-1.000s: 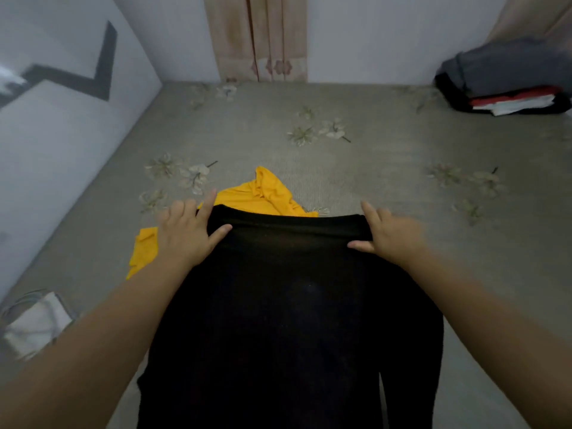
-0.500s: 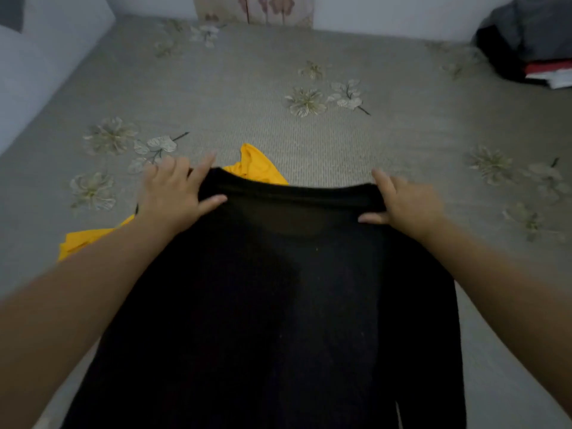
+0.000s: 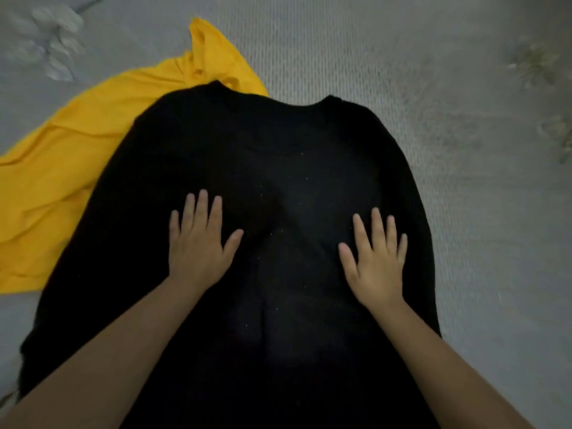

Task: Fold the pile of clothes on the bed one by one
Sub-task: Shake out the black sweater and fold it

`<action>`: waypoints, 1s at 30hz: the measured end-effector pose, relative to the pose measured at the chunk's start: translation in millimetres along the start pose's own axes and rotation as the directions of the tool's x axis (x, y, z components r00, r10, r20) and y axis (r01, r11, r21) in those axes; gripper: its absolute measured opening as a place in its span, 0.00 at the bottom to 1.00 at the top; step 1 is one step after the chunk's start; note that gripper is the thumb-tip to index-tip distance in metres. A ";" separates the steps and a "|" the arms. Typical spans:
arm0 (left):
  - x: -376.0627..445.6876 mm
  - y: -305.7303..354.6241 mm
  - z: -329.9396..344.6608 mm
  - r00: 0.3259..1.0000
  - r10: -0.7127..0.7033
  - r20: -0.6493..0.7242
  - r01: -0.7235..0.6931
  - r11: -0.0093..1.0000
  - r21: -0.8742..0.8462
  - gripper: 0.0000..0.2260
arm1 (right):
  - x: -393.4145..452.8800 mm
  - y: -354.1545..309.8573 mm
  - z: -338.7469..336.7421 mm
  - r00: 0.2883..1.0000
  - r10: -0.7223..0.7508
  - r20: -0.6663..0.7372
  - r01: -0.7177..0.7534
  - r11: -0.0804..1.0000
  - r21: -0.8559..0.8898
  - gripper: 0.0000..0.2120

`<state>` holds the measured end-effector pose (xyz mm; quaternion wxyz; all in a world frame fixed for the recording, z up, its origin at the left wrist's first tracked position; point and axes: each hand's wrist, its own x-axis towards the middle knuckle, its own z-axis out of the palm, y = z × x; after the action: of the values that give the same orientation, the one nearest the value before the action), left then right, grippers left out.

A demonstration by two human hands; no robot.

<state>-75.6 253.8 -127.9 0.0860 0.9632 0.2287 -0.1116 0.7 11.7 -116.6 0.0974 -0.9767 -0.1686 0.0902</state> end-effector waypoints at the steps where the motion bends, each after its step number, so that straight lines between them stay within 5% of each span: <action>1: -2.7 -2.0 4.7 1.000 0.005 -0.018 -0.005 1.000 -0.002 0.30 | -7.2 8.3 2.3 1.000 -0.018 0.009 0.018 1.000 -0.005 0.33; 9: -9.6 8.3 10.5 0.995 -0.057 -0.081 0.067 0.990 0.126 0.27 | -4.2 22.8 8.9 0.998 -0.049 0.030 0.051 0.996 -0.073 0.27; 14: -96.2 8.6 12.8 0.992 -0.052 -0.118 0.049 0.998 -0.026 0.24 | -43.4 25.7 -9.1 0.999 -0.023 -0.039 0.030 0.981 0.191 0.23; 18: -194.3 -9.3 28.0 0.975 -0.221 -0.024 0.215 0.967 -0.137 0.24 | -135.1 36.0 -9.1 0.993 0.114 0.018 -0.114 0.940 0.321 0.21; 30: -280.2 -35.0 50.5 0.921 -0.388 0.033 0.388 0.912 -0.132 0.29 | -275.1 34.3 21.4 0.910 0.411 0.047 -0.412 0.911 0.002 0.26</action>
<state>-344.5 155.7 -109.1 0.1282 0.8902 0.4220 -0.1139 -248.1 -112.0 -105.4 0.0780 -0.9874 0.0391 0.1317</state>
